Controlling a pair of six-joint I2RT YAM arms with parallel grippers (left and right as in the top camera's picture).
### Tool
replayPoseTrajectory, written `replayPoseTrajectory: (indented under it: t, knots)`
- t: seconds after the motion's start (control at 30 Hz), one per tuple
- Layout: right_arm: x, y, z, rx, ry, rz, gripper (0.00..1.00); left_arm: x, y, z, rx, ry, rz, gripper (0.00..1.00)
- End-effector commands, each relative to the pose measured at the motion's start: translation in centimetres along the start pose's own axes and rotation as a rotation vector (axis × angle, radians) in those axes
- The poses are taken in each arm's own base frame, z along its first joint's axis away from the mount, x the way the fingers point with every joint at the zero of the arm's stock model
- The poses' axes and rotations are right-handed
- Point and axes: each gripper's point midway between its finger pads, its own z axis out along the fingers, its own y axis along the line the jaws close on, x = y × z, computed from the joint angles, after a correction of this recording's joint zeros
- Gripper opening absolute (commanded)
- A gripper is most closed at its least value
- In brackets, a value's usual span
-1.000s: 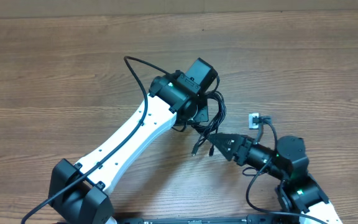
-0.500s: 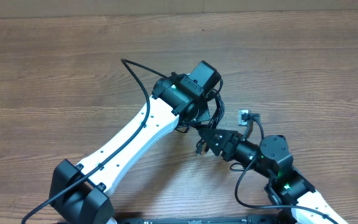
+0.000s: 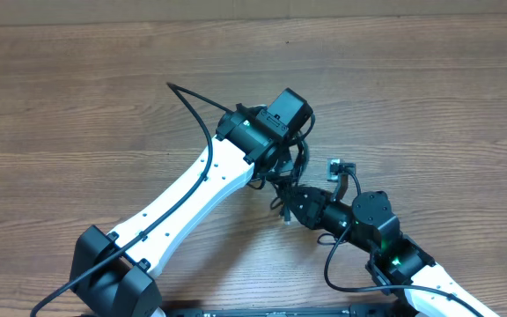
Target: Untangle cables
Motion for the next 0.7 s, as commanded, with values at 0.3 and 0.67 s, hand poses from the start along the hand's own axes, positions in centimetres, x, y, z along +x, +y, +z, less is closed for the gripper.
replayPoseTrajectory:
  t: [0.3,0.67]
  knots:
    - [-0.7,1.6,0.1,-0.042,-0.014,-0.012,0.04,-2.7,2.2,-1.0,-0.135,-0.162,0.107,0.04]
    - [-2.1,2.7,-0.3,-0.100,-0.051,0.004,0.04,-2.2,-0.6,-0.8,-0.013,-0.116,0.367,0.04]
